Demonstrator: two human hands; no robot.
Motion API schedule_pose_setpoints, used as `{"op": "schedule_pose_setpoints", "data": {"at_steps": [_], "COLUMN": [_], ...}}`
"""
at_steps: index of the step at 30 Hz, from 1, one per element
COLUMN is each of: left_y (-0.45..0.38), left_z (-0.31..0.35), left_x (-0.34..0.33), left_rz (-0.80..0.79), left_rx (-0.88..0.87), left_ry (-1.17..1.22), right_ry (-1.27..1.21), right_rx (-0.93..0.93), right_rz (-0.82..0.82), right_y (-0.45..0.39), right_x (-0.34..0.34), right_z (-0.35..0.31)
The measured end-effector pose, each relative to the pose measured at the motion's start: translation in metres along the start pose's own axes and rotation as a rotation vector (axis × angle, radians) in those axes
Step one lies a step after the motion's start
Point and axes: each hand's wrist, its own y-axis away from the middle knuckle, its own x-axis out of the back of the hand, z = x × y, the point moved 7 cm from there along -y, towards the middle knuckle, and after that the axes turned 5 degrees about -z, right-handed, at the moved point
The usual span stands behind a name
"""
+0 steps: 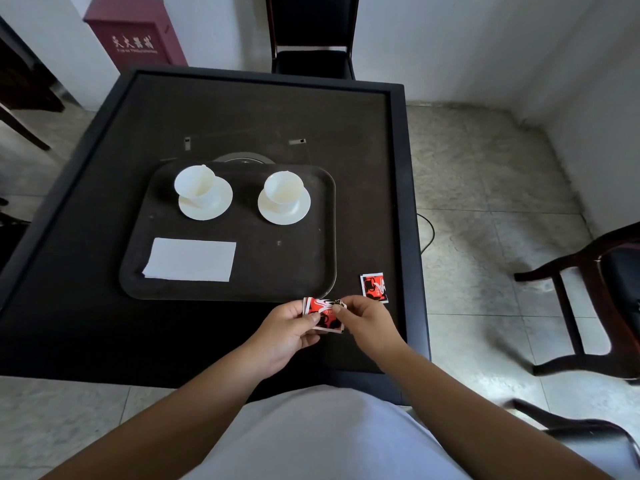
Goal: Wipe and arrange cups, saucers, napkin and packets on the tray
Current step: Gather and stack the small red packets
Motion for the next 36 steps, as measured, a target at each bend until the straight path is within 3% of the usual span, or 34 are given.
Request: {"op": "schedule_pose_setpoints", "data": {"at_steps": [11, 36], "left_y": [-0.003, -0.017], "left_z": [-0.002, -0.003], "left_x": [-0.002, -0.004], "left_rz": [-0.034, 0.062], "left_rx": [0.040, 0.089], "left_ry": [0.012, -0.048], "right_ry": [-0.056, -0.086], "right_rx": [-0.053, -0.106], "right_rz": [0.002, 0.008], "right_y": [-0.003, -0.009], "right_x": [-0.002, 0.008], "right_z": [0.010, 0.020]}}
